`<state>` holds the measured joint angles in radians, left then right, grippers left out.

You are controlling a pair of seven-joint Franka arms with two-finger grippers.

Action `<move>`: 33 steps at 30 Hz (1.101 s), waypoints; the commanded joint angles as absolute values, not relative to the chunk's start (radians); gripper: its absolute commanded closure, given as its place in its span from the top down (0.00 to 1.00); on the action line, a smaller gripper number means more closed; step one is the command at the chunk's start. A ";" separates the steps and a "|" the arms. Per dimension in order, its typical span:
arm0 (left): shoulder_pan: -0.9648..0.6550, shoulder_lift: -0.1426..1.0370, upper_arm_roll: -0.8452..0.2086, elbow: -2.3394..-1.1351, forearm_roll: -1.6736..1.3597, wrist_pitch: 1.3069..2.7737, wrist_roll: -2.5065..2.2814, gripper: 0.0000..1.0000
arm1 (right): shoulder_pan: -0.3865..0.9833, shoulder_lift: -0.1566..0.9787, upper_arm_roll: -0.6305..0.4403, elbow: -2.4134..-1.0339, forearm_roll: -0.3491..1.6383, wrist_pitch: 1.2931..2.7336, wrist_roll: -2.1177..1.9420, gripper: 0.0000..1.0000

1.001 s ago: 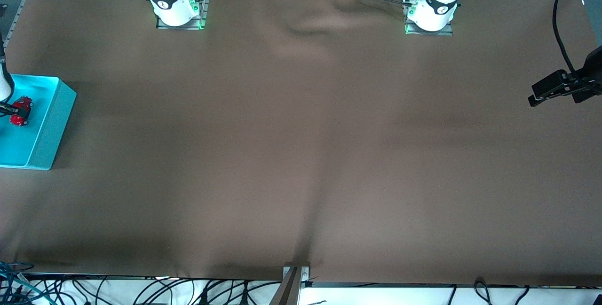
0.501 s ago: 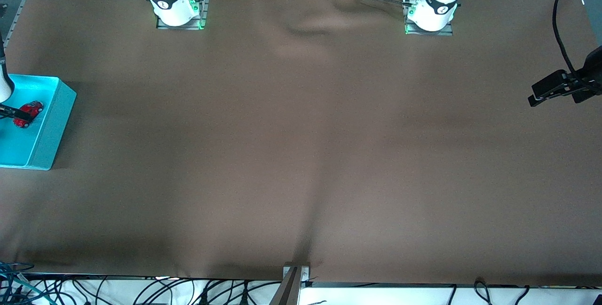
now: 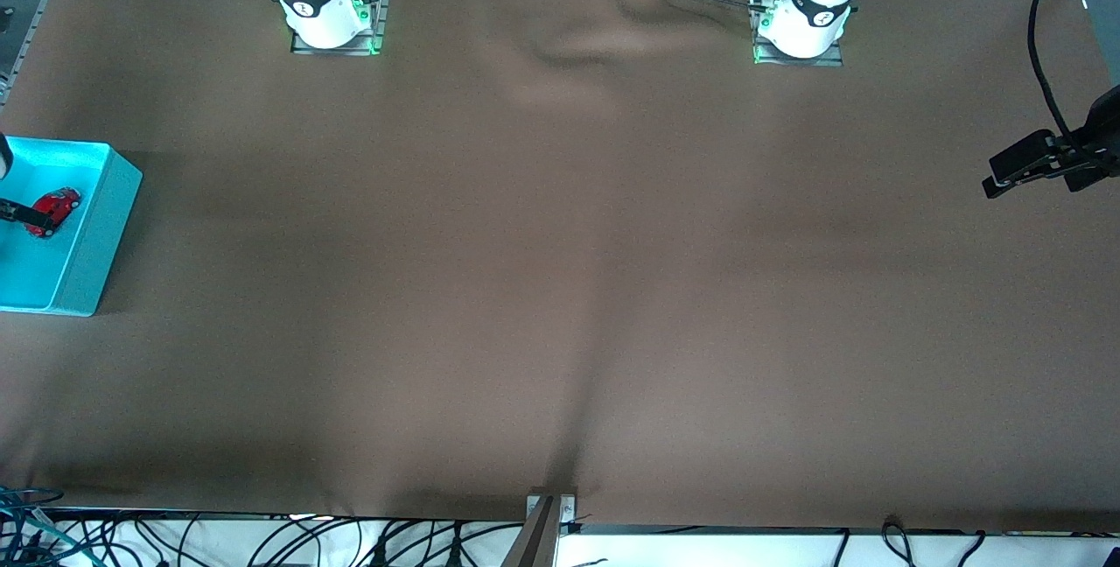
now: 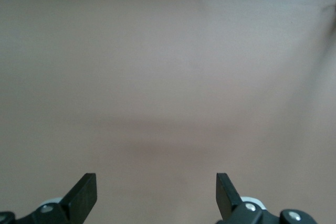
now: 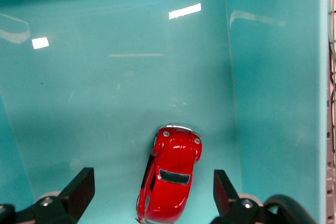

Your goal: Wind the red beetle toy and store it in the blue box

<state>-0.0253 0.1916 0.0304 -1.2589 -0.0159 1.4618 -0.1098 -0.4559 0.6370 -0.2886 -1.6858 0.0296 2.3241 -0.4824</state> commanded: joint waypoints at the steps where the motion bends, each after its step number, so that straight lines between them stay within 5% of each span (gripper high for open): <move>1: -0.026 0.184 0.035 -1.266 -0.034 1.456 -0.101 1.00 | -0.468 0.603 -0.275 -1.684 0.044 2.281 -0.480 1.00; 33: -0.026 0.186 0.035 -1.266 -0.035 1.456 -0.100 1.00 | -0.469 0.382 -0.233 -1.686 0.026 2.014 -0.480 1.00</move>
<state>-0.0253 0.1916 0.0303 -1.2590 -0.0165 1.4618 -0.1098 -0.4559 0.4505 -0.2639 -1.6837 0.0295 2.0851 -0.4814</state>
